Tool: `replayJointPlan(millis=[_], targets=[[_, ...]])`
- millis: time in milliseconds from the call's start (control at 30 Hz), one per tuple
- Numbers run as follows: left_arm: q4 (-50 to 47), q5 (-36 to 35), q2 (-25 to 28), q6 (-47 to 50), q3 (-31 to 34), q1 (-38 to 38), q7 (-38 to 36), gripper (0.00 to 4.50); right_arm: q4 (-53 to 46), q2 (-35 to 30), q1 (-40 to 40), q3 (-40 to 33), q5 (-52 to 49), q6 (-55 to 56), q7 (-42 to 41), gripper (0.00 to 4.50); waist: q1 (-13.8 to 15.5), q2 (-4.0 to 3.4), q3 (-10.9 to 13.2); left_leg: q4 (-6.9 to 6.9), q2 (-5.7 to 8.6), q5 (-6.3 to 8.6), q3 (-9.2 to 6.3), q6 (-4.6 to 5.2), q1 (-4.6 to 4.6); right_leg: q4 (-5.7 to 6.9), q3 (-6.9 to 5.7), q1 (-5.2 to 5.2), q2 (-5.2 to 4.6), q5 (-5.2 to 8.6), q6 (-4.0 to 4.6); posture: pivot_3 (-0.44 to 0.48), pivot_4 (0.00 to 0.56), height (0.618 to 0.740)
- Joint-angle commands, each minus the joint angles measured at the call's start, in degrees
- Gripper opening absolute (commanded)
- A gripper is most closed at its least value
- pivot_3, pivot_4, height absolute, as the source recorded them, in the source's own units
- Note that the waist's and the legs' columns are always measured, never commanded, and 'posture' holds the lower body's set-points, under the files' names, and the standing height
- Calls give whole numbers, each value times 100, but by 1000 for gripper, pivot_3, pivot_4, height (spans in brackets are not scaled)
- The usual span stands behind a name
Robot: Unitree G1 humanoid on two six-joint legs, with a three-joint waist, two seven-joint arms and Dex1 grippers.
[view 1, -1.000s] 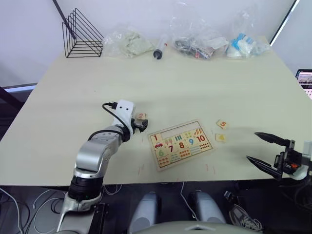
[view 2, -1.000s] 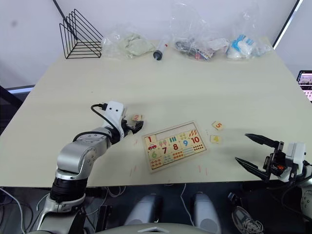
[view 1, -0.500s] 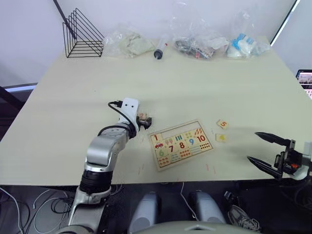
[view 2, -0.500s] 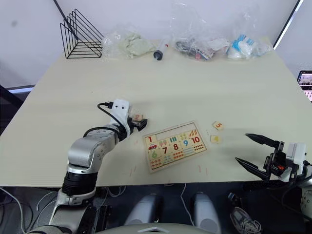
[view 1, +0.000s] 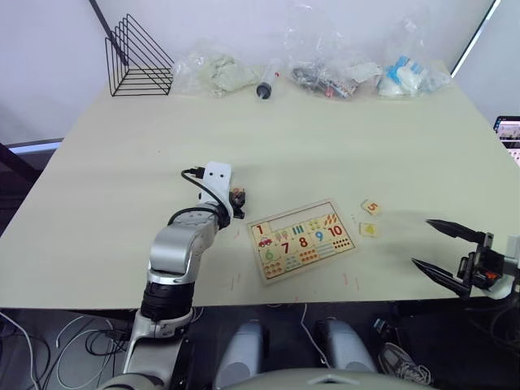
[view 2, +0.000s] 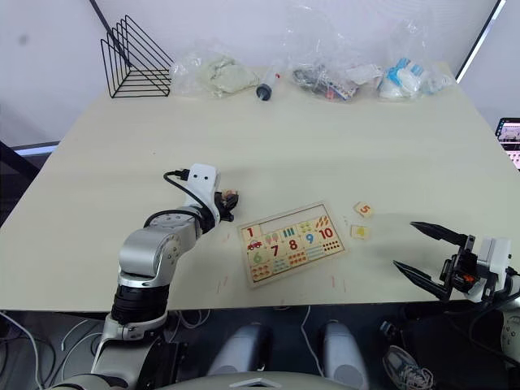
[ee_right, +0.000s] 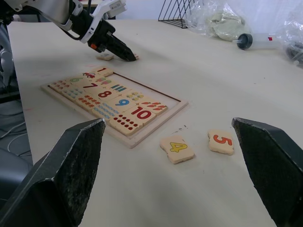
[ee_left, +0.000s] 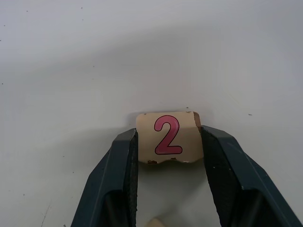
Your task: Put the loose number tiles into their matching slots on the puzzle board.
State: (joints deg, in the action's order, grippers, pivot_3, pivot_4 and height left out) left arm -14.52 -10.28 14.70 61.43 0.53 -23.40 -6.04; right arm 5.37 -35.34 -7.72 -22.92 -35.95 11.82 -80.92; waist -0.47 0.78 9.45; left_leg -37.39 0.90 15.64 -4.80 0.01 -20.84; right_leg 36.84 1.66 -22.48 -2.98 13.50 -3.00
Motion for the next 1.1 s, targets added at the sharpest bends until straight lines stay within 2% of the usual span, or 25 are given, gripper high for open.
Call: replayJointPlan(millis=[33, 200, 500, 767, 833, 1100], targets=[[-293, 98, 180, -131, 30, -75, -51, 1448, -18, -35, 117, -26, -77, 93, -71, 4500, -7, 0, 0, 0, 0, 0, 0, 0, 0, 0, 0, 0, 0, 0, 0, 0, 150, 740], [-906, 27, 334, 205, 341, -58, 9, 1448, 38, -57, 268, 52, -108, 59, -259, 4500, -13, 1, 1, 1, -1, 0, -4, 0, -1, 0, -1, -1, 0, 0, 0, 0, 150, 740], [-2457, -9, 382, 1256, 1116, 731, 118, 1448, 179, -52, 528, 274, -225, -55, -778, 4500, -25, 1, 1, 1, -6, 0, -5, -1, 0, -1, 0, -1, 0, 0, 0, 0, 150, 740], [-3899, 128, -321, 2004, 1547, 2027, 426, 1448, -160, -224, 462, 368, -475, -611, -1010, 4500, -8, 4, 2, 0, -7, 0, -9, -1, -4, -3, -3, 1, -9, 0, 0, 0, 150, 740], [-4050, 145, -535, 2046, 1629, 2276, 464, 1448, -227, -267, 467, 387, -500, -719, -1027, 4500, -11, 5, 2, 0, -6, 1, -7, 0, -1, -3, -2, 2, -7, 1, 1, 0, 150, 740], [-4097, 142, -669, 1768, 1295, 2844, 428, 1448, -301, -355, 564, 390, -453, -905, -1019, 4500, 6, 5, 2, -1, -4, 1, -5, 0, -2, -4, -4, 2, -6, 2, 2, 0, 150, 740]])
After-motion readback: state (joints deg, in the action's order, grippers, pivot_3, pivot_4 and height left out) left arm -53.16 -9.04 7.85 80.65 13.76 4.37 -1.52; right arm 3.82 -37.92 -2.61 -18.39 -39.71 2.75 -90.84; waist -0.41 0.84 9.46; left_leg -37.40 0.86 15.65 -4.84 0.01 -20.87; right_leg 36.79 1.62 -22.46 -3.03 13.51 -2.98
